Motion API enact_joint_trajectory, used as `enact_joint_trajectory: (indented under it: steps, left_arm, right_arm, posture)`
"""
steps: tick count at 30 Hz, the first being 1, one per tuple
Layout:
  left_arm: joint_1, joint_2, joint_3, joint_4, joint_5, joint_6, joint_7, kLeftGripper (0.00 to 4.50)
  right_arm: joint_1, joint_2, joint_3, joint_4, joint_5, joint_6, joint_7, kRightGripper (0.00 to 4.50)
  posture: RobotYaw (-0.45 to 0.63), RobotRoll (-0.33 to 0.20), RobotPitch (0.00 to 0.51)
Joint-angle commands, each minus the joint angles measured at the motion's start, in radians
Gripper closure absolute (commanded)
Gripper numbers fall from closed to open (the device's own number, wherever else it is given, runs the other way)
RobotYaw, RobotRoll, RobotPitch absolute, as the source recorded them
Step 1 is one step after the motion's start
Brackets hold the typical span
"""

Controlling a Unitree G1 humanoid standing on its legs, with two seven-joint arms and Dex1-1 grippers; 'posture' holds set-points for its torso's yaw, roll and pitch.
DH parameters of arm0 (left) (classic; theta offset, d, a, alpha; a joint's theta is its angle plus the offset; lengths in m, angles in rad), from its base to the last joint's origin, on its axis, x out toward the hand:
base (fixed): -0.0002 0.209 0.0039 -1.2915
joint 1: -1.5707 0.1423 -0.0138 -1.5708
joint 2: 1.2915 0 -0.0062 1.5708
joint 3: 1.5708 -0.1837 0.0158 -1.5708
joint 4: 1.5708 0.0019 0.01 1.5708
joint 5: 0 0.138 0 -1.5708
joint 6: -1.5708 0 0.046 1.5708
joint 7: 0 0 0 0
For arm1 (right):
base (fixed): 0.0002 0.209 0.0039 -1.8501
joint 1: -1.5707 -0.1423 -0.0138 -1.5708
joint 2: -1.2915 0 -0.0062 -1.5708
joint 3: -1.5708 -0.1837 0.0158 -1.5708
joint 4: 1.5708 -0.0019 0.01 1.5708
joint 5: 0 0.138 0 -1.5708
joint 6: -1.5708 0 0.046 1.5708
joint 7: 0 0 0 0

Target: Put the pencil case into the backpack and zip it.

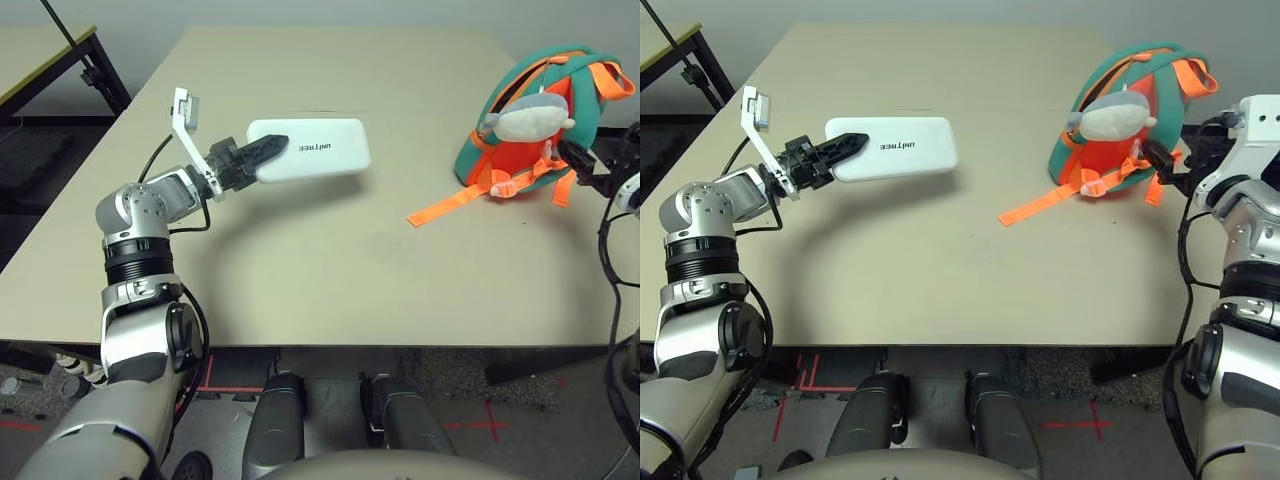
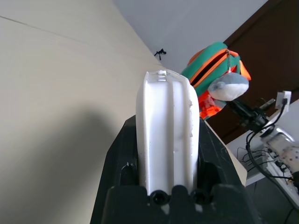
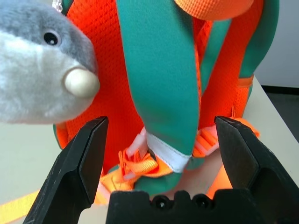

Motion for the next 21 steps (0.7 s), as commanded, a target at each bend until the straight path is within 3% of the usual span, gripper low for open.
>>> enact_joint_trajectory:
  steps: [1,12,15,21]
  left_arm:
    - [0.008,-0.001,0.012,-0.046,-0.049,0.013,0.021,3.21]
    - [0.022,-0.003,-0.001,-0.072,-0.094,0.026,0.061,3.21]
    - [0.023,-0.003,0.000,-0.072,-0.099,0.025,0.067,3.21]
    - [0.026,-0.008,-0.004,-0.077,-0.109,0.026,0.073,3.21]
  right_arm:
    - [-0.039,0.006,0.021,0.110,-0.026,-0.069,-0.011,0.00]
    - [-0.123,0.012,0.026,0.312,-0.047,-0.190,-0.040,0.00]
    - [-0.132,0.017,0.016,0.328,-0.039,-0.211,-0.040,0.64]
    - [-0.136,0.030,0.004,0.336,-0.021,-0.225,-0.015,2.91]
  posture:
    - [0.11,0.000,0.080]
    - [0.13,0.000,0.089]
    - [0.13,0.000,0.087]
    - [0.14,0.000,0.082]
